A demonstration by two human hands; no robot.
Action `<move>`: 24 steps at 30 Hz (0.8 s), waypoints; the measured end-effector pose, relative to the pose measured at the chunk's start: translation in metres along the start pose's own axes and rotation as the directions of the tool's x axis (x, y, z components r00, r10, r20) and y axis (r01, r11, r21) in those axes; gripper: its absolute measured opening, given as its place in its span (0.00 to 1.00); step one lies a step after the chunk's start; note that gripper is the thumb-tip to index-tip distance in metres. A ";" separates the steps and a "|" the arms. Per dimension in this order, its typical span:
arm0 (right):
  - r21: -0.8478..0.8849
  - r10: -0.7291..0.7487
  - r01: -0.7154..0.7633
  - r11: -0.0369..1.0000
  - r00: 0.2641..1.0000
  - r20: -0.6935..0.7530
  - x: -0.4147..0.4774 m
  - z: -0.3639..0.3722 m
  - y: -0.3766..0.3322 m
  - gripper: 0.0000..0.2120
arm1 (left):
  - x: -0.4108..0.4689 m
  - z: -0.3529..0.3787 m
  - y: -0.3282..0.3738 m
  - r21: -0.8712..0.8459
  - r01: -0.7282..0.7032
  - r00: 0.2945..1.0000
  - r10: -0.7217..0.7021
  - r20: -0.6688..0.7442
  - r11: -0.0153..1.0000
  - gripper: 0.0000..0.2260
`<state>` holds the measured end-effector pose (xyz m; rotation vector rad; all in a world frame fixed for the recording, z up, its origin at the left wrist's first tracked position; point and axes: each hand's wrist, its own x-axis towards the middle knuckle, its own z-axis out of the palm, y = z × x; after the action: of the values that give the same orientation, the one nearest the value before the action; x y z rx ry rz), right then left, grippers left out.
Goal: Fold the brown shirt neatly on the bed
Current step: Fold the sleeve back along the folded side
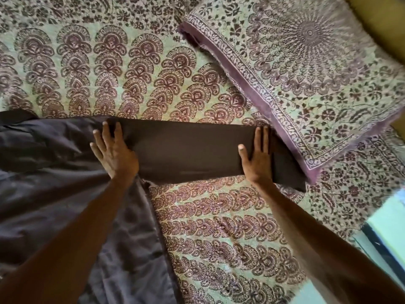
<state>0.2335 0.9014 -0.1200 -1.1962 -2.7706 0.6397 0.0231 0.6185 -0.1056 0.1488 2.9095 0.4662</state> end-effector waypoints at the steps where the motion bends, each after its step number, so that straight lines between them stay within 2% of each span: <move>1: 0.101 0.024 -0.022 0.995 0.999 -0.025 0.003 -0.002 0.004 0.38 | -0.006 0.002 0.014 -0.015 -0.078 0.997 0.078 -0.001 0.997 0.35; 2: 0.146 0.046 -0.038 0.989 0.998 -0.052 0.005 -0.002 0.004 0.38 | -0.014 0.006 0.029 -0.040 -0.196 0.980 0.197 0.022 0.980 0.33; 4: 0.072 0.062 -0.058 0.996 0.996 -0.063 0.004 0.002 -0.007 0.35 | -0.033 0.021 0.065 -0.092 -0.411 0.897 0.421 0.139 0.907 0.28; 6: -0.072 -0.071 0.071 0.995 0.997 0.001 -0.004 0.009 -0.023 0.31 | -0.055 0.041 0.095 -0.092 -0.513 0.813 0.518 0.267 0.853 0.27; 8: -0.163 -0.234 0.246 0.955 0.968 0.091 -0.015 0.012 -0.025 0.31 | -0.069 0.059 0.111 -0.038 -0.524 0.801 0.507 0.319 0.851 0.28; 10: -0.136 -0.288 0.296 0.945 0.955 0.077 -0.017 0.005 -0.010 0.31 | -0.072 0.068 0.108 0.020 -0.528 0.809 0.495 0.317 0.849 0.30; 11: -0.085 -0.257 0.262 0.961 0.964 0.060 -0.017 -0.003 0.002 0.32 | -0.072 0.069 0.106 0.043 -0.536 0.809 0.498 0.311 0.843 0.30; 13: 0.051 -0.098 0.095 0.994 0.993 0.060 -0.018 -0.018 0.034 0.33 | -0.071 0.070 0.106 0.075 -0.539 0.810 0.491 0.321 0.839 0.30; 15: 0.015 0.007 -0.008 1.000 0.998 0.060 -0.023 -0.035 0.057 0.34 | -0.074 0.068 0.112 0.115 -0.525 0.816 0.461 0.348 0.843 0.31; 17: -0.086 -0.059 0.059 0.995 0.998 -0.002 -0.027 -0.052 0.066 0.32 | -0.077 0.065 0.119 0.149 -0.501 0.827 0.421 0.374 0.853 0.31; 20: -0.121 -0.209 0.191 0.974 0.966 -0.154 -0.029 -0.074 0.069 0.27 | -0.079 0.060 0.130 0.172 -0.455 0.833 0.350 0.429 0.874 0.33; 22: -0.201 -0.222 0.185 0.962 0.958 -0.180 -0.033 -0.084 0.069 0.31 | -0.079 0.057 0.138 0.180 -0.424 0.832 0.303 0.465 0.888 0.34; 24: -0.289 -0.208 0.135 0.948 0.948 -0.239 -0.036 -0.086 0.069 0.31 | -0.078 0.055 0.143 0.184 -0.407 0.826 0.275 0.491 0.895 0.35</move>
<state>0.3244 0.9489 -0.0647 -0.9732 -2.7447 0.0763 0.1207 0.7604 -0.0981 0.7360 2.4593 0.0403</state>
